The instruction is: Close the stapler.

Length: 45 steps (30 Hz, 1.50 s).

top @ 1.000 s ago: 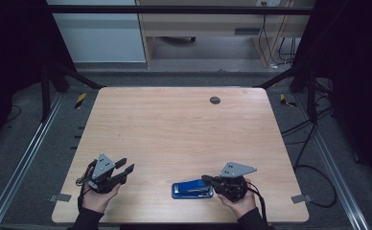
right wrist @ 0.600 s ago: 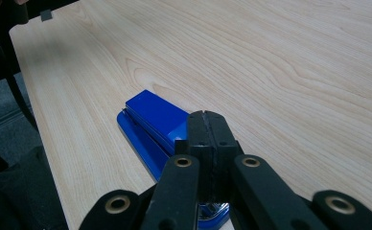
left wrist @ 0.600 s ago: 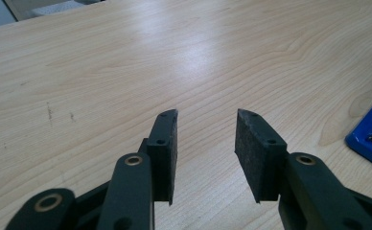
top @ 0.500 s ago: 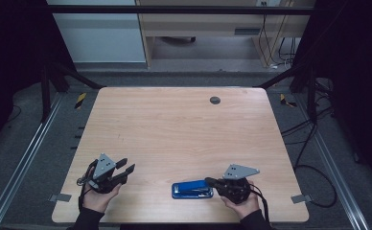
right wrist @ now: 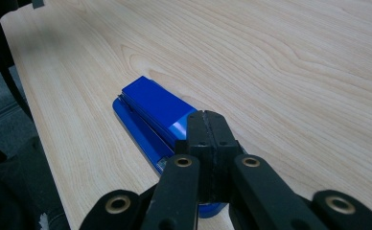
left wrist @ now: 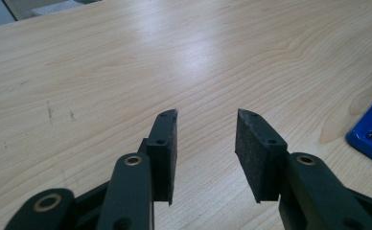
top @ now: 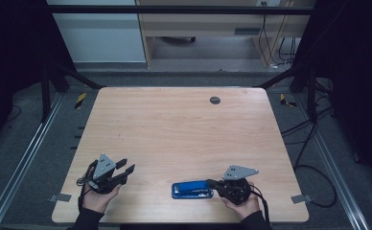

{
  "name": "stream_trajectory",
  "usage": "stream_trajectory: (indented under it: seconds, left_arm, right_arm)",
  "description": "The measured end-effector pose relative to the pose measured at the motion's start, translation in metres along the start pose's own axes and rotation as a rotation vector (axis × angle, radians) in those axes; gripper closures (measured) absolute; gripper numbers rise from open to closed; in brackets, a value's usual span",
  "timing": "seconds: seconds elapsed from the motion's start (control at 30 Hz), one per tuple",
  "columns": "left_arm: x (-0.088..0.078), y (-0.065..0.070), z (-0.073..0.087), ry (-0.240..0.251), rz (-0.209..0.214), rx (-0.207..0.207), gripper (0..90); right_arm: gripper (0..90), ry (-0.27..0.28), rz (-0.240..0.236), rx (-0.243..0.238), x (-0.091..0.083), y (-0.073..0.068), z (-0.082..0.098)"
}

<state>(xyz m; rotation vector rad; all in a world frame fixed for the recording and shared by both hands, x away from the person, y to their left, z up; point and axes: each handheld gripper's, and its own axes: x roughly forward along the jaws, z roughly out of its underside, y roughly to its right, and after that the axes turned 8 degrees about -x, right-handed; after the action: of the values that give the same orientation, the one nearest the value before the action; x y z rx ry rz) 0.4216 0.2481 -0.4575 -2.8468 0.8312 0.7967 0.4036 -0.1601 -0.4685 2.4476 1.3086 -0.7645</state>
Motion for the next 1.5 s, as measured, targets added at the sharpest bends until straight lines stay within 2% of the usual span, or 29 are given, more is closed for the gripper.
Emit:
stream_trajectory:
  seconds: [0.27, 0.33, 0.43, 0.53, 0.6, 0.67, 0.73, 0.77, 0.87, 1.07, 1.27, 1.5]
  left_arm:
    - [0.0, 0.001, 0.0, -0.002, -0.001, 0.004, 59.9]
    - [0.0, 0.001, 0.0, -0.002, -0.001, 0.005, 59.8]
    - [0.0, 0.001, 0.0, -0.001, -0.001, 0.009, 59.8]
    - [0.0, 0.0, 0.0, 0.001, 0.001, 0.007, 59.8]
    - [0.0, 0.0, 0.0, 0.002, 0.0, 0.008, 59.8]
    - [0.0, 0.0, 0.001, 0.001, 0.0, 0.009, 59.8]
    - [0.0, 0.0, 0.001, -0.001, 0.002, 0.008, 59.8]
    - [0.0, 0.0, 0.001, 0.0, 0.001, 0.009, 59.7]
    - [0.0, 0.0, 0.001, 0.002, -0.001, 0.007, 59.7]
    - [0.0, 0.0, 0.002, 0.0, -0.004, 0.004, 59.0]
    - [0.0, 0.0, 0.003, 0.005, -0.014, 0.003, 55.9]
    - [0.001, -0.002, 0.004, -0.003, -0.018, -0.011, 48.0]
  right_arm:
    - [90.0, -0.008, 0.017, -0.016, 0.001, -0.002, -0.001]
    - [90.0, -0.027, 0.016, -0.012, 0.002, -0.001, 0.0]
    - [90.0, -0.01, 0.006, 0.002, 0.002, -0.001, 0.001]
    - [90.0, -0.007, 0.015, -0.013, 0.003, -0.003, 0.001]
    - [90.0, 0.004, 0.011, -0.022, 0.003, -0.002, 0.002]
    - [90.0, 0.066, -0.009, -0.027, -0.001, -0.002, 0.001]
    - [89.3, 0.082, 0.012, -0.048, -0.005, -0.003, -0.001]
    - [87.4, 0.107, 0.027, -0.044, -0.007, -0.003, -0.001]
    - [87.5, 0.113, 0.056, -0.039, -0.01, -0.001, -0.002]
    - [86.7, 0.121, 0.126, 0.005, -0.015, 0.012, 0.002]
    - [79.5, 0.109, 0.178, 0.039, -0.017, 0.02, 0.006]
    - [64.4, 0.093, 0.281, 0.061, -0.023, 0.035, 0.012]
